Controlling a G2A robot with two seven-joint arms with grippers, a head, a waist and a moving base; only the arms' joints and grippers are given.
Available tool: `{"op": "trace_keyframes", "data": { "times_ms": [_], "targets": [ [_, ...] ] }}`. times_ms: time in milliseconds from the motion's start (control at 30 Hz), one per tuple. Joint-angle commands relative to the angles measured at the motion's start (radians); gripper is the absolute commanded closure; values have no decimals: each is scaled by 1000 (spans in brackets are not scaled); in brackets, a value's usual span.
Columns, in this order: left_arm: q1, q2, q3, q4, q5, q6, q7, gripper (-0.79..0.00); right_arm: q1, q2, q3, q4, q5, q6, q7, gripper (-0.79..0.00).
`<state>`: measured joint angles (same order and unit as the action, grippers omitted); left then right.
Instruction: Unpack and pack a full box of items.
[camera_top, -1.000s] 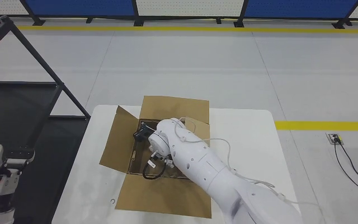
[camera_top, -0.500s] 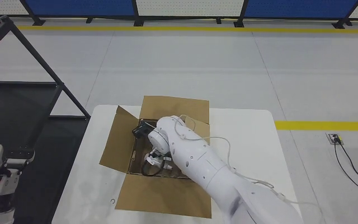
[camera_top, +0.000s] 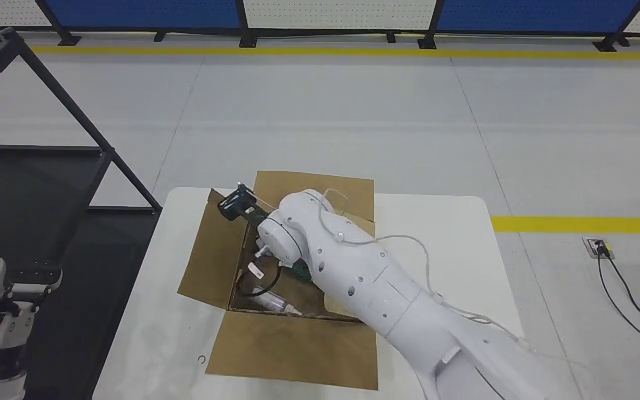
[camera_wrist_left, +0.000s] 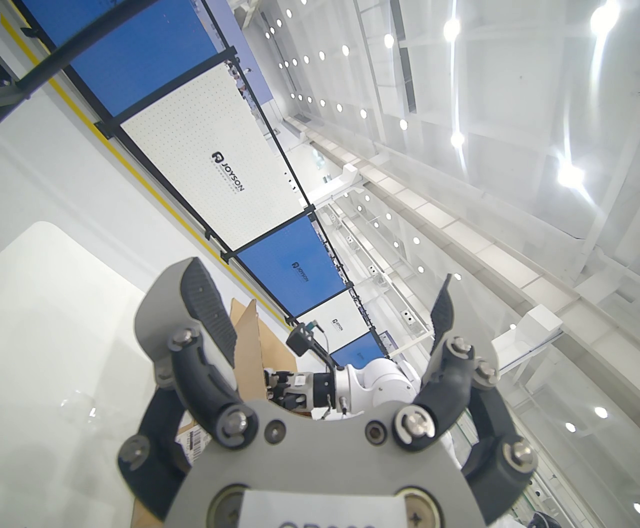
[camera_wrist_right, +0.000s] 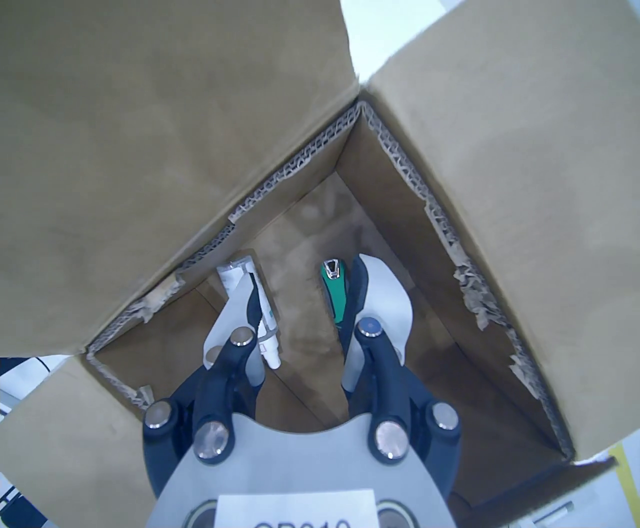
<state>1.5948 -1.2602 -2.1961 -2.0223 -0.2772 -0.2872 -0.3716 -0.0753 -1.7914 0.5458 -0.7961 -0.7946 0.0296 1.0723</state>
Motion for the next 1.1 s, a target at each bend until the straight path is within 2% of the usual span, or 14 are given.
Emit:
{"op": "trace_keyframes", "data": {
  "times_ms": [0,167,267,300,333,367,400,533,900,1067],
  "targets": [
    [0,0,0,0,0,0,0,-785,-43,39,43,-149,-54,27,35,-385],
    [0,0,0,0,0,0,0,-785,-208,132,168,-517,-214,49,144,-388],
    [0,0,0,0,0,0,0,-785,-307,169,238,-686,-276,23,173,-397],
    [0,0,0,0,0,0,0,-785,-334,177,257,-726,-287,13,179,-422],
    [0,0,0,0,0,0,0,-785,-358,184,275,-758,-294,4,181,-480],
    [0,0,0,0,0,0,0,-785,-377,189,289,-787,-300,-5,179,-705],
    [0,0,0,0,0,0,0,-785,-394,193,301,-809,-308,-13,173,-785],
    [0,0,0,0,0,0,0,-785,-448,207,325,-882,-391,-21,150,-785],
    [0,0,0,0,0,0,0,-785,-451,208,327,-882,-390,-22,142,-785],
    [-18,5,52,-28,28,46,-30,-785,-505,218,412,-929,-319,-47,58,-785]
  ]
}}
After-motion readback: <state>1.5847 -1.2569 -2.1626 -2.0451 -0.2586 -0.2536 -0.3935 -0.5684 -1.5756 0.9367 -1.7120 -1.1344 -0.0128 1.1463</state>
